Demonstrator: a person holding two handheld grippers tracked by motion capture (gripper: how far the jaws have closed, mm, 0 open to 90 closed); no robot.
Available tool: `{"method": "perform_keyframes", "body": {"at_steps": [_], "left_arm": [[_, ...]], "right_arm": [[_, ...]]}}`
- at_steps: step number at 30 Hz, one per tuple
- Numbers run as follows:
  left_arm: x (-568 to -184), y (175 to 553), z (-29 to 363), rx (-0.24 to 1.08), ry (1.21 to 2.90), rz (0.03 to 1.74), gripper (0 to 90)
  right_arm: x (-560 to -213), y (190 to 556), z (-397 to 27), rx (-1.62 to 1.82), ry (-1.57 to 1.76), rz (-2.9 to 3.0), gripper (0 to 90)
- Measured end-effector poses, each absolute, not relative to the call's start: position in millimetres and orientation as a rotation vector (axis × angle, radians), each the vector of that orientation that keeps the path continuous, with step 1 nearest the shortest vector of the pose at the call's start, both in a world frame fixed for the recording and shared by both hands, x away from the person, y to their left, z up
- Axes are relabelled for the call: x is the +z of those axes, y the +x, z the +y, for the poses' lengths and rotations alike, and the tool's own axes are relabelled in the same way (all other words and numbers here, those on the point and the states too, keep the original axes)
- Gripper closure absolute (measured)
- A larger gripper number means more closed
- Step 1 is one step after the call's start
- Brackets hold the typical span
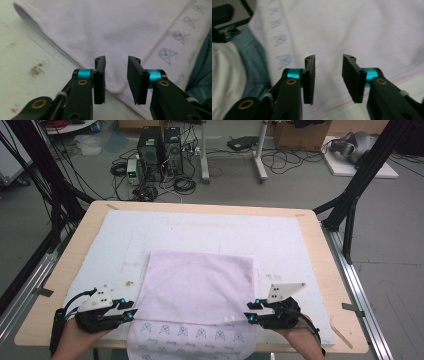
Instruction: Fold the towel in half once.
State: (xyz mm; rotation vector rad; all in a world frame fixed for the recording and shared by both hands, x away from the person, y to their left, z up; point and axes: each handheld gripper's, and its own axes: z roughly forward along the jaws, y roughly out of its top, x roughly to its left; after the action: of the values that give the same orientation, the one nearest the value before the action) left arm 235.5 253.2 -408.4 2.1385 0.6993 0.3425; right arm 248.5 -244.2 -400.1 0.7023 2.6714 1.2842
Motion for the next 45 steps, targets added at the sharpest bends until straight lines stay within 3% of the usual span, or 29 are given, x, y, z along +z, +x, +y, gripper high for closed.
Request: {"method": "perform_keyframes", "body": {"at_steps": [5, 11, 20, 22, 24, 25, 26, 29, 33, 41, 43, 44, 45], "left_arm": [[-405, 282, 243, 0.407, 2.128, 0.72, 58.4], [-422, 341, 243, 0.41, 2.063, 0.902, 54.1], [-432, 402, 226, 0.406, 2.087, 1.059, 42.3], [-438, 408, 222, 0.388, 2.113, 1.064, 46.5], [-440, 411, 221, 0.373, 2.101, 1.055, 53.1], [-441, 412, 221, 0.345, 2.087, 1.04, 68.9], [-441, 412, 220, 0.356, 2.092, 1.028, 79.1], [-439, 413, 217, 0.402, 2.092, 1.029, 85.5], [-419, 423, 219, 0.479, 2.061, 1.057, 86.3], [-320, 451, 225, 0.621, 1.937, 0.967, 86.3], [-312, 456, 226, 0.636, 1.933, 0.966, 84.1], [-312, 458, 226, 0.65, 1.942, 0.984, 73.3], [-317, 461, 229, 0.624, 1.951, 1.018, 65.5]], "right_arm": [[-399, 298, -246, 1.188, 0.776, 2.627, 56.0], [-410, 357, -250, 1.115, 0.9, 2.582, 52.3], [-431, 406, -247, 1.028, 1.047, 2.541, 41.4], [-436, 409, -246, 1.027, 1.04, 2.554, 44.4], [-440, 411, -245, 1.058, 1.017, 2.554, 55.1], [-440, 413, -247, 1.089, 1.005, 2.562, 72.0], [-441, 415, -247, 1.137, 0.994, 2.596, 79.8], [-438, 417, -239, 1.074, 0.953, 2.593, 84.7], [-415, 427, -233, 0.996, 0.933, 2.54, 85.7], [-315, 450, -232, 1.014, 0.819, 2.344, 85.3], [-305, 453, -236, 1.043, 0.82, 2.32, 78.6], [-305, 455, -237, 1.051, 0.843, 2.303, 65.9], [-307, 457, -238, 1.051, 0.87, 2.299, 61.3]]}}
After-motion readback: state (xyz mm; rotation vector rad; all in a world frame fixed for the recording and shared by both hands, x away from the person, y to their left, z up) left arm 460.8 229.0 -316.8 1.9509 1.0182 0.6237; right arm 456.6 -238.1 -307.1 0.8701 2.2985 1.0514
